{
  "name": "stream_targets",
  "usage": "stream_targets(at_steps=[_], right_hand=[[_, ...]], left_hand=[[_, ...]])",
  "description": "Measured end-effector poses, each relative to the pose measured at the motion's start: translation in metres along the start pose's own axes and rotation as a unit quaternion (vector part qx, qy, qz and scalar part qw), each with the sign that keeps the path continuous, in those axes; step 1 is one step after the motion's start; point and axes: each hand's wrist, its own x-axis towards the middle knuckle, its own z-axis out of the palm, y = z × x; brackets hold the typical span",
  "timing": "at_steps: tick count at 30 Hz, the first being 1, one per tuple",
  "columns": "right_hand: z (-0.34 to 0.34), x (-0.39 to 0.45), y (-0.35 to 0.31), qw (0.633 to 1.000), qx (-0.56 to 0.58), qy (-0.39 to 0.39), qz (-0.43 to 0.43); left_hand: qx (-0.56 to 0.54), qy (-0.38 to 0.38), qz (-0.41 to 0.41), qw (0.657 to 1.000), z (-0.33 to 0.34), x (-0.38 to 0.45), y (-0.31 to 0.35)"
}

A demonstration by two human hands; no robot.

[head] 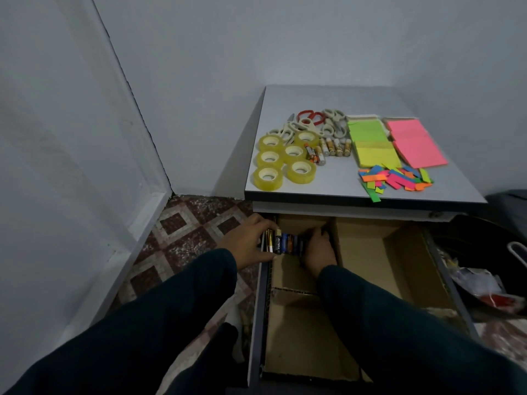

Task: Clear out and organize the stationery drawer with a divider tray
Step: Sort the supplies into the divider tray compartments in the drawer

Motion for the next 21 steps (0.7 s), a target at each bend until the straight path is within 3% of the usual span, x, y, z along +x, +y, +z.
stream_targets(at_steps=[13,21], right_hand=[[0.009,0.007,0.007,0.986,0.157,0.001,0.054],[-0.009,-0.003,0.002,0.990,0.128,-0.042,0.045]], left_hand=[[-0.013,0.006,0.009,1.000,0.001,-0.004,0.000],[0.012,0.011,0.010,1.000,0.005,-0.001,0.008]])
